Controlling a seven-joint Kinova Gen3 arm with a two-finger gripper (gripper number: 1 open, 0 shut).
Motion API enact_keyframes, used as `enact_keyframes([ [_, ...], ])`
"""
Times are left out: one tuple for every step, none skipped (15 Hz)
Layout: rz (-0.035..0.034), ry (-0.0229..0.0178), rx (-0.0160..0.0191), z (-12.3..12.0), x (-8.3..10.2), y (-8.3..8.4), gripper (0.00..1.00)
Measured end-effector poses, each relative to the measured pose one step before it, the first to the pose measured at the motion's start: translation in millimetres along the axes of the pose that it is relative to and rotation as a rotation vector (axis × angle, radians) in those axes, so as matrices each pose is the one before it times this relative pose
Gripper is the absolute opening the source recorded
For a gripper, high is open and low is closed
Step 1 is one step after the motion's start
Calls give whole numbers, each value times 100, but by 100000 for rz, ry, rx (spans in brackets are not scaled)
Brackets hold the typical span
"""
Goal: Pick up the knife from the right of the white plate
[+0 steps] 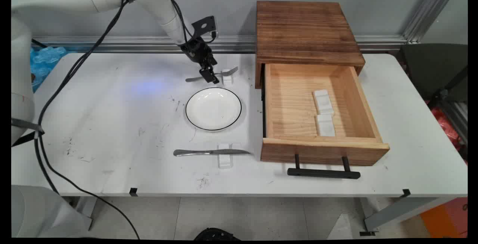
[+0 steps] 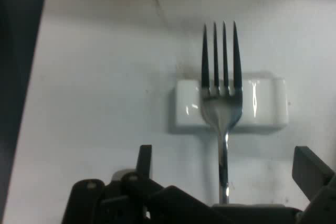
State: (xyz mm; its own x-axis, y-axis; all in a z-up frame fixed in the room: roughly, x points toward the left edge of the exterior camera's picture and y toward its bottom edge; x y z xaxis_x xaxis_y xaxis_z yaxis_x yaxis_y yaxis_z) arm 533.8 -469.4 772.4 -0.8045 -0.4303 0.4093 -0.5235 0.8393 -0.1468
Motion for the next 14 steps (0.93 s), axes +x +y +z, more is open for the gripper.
enact_keyframes([
  [-91, 474, 753, -272, 272, 90, 100],
  [-286, 618, 990, -373, 296, 88, 100],
  [-543, 674, 1179, -503, 317, 192, 100],
  [-569, 636, 1113, -544, 258, 250, 100],
  [-318, 385, 654, -361, 164, 211, 100],
  [-1024, 624, 1137, -694, 219, 408, 100],
  [-1151, 683, 1060, -690, 167, 430, 100],
  [-1039, 803, 1022, -830, 165, 659, 100],
  [-896, 393, 589, -698, 68, 595, 100],
  [-569, 161, 276, -478, 19, 450, 100],
  [-1086, -41, 133, -946, -60, 957, 100],
  [-511, -82, -136, -580, -26, 619, 100],
  [-947, -416, -319, -991, -273, 1041, 100],
  [-561, -518, -526, -701, -223, 806, 100],
])
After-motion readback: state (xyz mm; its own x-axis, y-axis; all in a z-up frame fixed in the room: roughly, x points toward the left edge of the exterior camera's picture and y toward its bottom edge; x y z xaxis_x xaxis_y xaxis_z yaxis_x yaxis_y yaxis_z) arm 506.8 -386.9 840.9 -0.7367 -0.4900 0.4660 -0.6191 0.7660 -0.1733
